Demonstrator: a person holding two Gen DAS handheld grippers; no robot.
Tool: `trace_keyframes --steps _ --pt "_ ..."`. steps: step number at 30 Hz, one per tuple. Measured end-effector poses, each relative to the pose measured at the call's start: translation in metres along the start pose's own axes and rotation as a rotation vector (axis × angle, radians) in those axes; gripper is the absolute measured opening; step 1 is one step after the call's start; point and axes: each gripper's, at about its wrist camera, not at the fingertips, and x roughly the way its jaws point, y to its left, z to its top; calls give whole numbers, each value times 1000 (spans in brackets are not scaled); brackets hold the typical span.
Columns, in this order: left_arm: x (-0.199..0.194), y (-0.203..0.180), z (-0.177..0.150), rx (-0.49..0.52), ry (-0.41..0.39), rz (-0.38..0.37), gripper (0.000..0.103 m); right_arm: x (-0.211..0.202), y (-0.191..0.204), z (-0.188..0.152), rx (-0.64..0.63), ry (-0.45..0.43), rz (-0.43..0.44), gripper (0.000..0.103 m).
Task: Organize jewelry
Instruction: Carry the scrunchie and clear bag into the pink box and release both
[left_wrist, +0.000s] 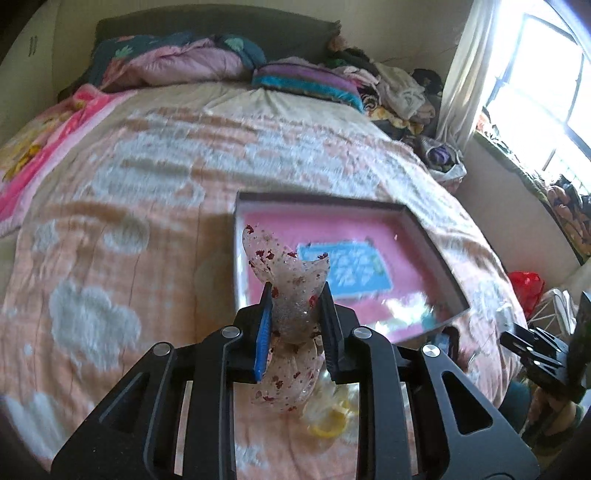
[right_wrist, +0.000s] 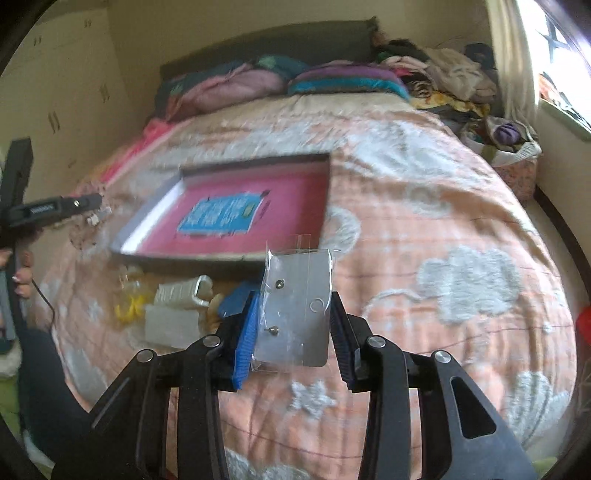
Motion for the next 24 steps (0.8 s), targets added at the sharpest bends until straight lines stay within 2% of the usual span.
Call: trace_keyframes --steps 6,15,18,24 --pt "10 -12 33 5 -31 -10 17 -18 -12 30 -4 -72 -31 36" --pt "30 -32 70 50 -53 -7 17 1 -1 88 -21 -132 3 36" --pt "43 -35 72 59 -34 -11 18 21 8 101 -42 -108 15 36" --pt "81 -31 50 63 52 -23 18 71 33 107 -75 -23 27 36"
